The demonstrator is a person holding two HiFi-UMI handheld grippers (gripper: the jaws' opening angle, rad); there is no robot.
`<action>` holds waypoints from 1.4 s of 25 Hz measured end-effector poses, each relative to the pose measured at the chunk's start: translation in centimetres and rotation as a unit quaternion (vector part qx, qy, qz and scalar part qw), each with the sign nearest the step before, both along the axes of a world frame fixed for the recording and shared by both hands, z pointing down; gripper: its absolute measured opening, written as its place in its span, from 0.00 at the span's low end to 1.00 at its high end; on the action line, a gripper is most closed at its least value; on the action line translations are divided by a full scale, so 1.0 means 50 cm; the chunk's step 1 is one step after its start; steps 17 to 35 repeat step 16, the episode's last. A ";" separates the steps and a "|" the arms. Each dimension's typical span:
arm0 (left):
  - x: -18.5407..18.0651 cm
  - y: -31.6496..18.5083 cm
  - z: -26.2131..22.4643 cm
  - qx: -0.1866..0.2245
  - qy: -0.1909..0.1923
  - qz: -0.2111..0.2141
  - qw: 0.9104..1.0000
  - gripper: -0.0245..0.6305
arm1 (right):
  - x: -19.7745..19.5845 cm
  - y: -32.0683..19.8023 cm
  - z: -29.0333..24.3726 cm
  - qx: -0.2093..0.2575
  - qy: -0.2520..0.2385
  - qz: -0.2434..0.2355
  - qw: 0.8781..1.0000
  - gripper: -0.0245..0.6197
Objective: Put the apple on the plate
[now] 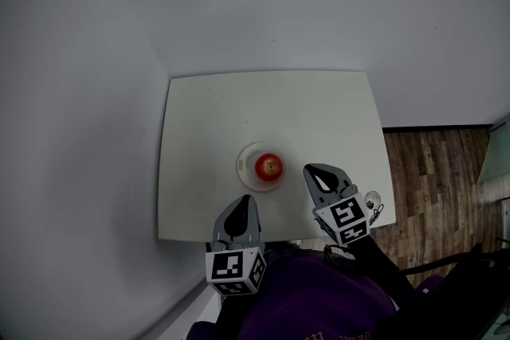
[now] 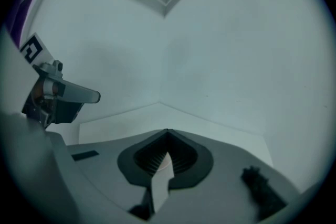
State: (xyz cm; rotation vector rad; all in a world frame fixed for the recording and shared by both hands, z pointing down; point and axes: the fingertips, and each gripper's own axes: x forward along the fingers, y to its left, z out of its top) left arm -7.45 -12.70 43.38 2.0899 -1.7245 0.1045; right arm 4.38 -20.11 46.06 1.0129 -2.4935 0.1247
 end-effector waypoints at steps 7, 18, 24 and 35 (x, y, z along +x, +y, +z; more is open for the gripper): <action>-0.002 0.003 0.006 -0.002 0.000 -0.001 1.000 0.04 | -0.001 0.000 0.001 0.003 0.004 -0.001 1.000 0.05; -0.007 -0.003 0.009 -0.004 0.001 -0.003 1.000 0.04 | -0.006 -0.006 0.005 -0.002 0.006 -0.005 1.000 0.05; -0.007 -0.003 0.009 -0.004 0.001 -0.003 1.000 0.04 | -0.006 -0.006 0.005 -0.002 0.006 -0.005 1.000 0.05; -0.007 -0.003 0.009 -0.004 0.001 -0.003 1.000 0.04 | -0.006 -0.006 0.005 -0.002 0.006 -0.005 1.000 0.05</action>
